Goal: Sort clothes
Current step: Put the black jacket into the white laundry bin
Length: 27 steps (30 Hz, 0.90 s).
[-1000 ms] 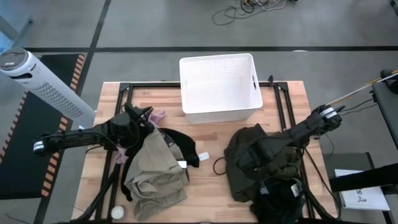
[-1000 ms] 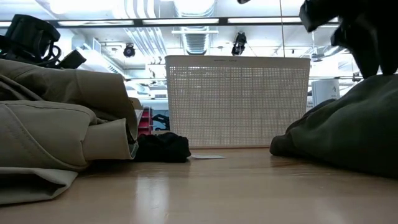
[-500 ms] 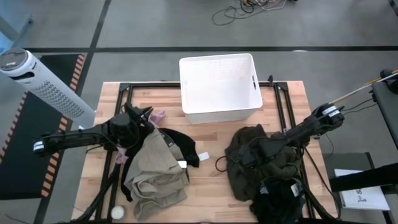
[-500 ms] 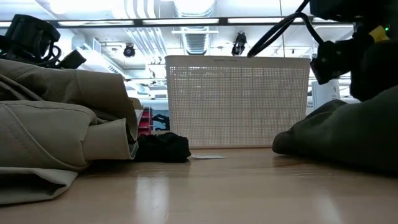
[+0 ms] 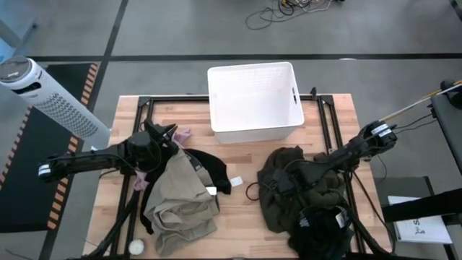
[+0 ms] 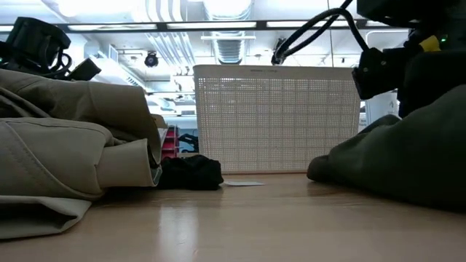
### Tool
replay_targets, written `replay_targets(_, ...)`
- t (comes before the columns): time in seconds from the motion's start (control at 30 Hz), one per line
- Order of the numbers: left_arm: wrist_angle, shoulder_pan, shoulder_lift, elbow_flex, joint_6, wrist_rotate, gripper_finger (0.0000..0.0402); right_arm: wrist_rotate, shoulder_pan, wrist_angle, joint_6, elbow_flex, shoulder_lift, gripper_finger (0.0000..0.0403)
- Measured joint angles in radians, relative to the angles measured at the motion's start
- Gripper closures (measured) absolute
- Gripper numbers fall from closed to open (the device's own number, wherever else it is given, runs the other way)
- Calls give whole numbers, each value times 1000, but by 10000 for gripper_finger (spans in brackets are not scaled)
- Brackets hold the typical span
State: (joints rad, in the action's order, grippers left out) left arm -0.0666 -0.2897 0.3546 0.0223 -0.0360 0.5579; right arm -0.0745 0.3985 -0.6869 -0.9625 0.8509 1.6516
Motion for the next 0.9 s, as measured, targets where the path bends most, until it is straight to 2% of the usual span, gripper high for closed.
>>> replay_targets(0.1,0,0,0,0,0,0,364,-10,0,25,55,0,0,352)
replay_targets(0.13,0,0,0,0,0,0,364,-15,0,39,74,0,0,369)
replay_targets(0.33,0,0,0,0,0,0,364,17,0,36,138,61,-8,369)
replay_targets(0.63,0,0,1,0,0,0,364,-7,47,-48,260,336,-6,369)
replay_targets(0.9,0,0,2,0,0,0,364,-175,66,-169,364,580,-6,369)
